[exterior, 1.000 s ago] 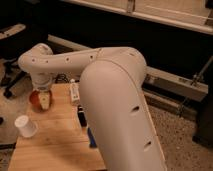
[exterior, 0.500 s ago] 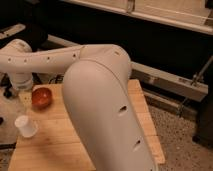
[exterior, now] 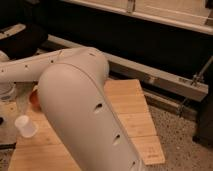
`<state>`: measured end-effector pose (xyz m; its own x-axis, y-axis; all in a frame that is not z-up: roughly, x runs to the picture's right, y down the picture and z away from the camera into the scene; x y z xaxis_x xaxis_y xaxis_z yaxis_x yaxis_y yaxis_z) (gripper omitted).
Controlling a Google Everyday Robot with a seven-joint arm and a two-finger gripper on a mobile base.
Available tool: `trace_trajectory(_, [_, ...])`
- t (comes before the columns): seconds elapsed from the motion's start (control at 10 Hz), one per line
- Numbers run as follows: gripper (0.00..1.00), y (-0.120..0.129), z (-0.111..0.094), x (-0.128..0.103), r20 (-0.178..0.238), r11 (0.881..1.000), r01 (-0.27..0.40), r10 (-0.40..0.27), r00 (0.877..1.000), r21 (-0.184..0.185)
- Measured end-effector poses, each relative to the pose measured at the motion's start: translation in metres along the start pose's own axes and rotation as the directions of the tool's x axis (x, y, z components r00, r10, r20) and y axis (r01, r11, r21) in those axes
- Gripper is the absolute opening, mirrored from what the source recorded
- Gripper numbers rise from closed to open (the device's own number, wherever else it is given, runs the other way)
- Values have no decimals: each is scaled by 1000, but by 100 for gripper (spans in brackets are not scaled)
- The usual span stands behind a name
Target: Place the ceramic cup over the eraser
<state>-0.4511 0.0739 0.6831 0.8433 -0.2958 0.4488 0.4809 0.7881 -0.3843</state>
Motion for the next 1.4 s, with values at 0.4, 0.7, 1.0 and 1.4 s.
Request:
trace_trajectory(0.4, [80,26,57,6,18,997,61,-60,998,-45])
trace_trajectory(0.7, [80,38,81,19,49,994,87,-83,995,-67])
trace_trajectory(1.0, [64,46,97,19,82,987,133,-126,989,-95])
trace_trajectory(1.4, [21,46,107,4,101,968,204,-191,976,-144])
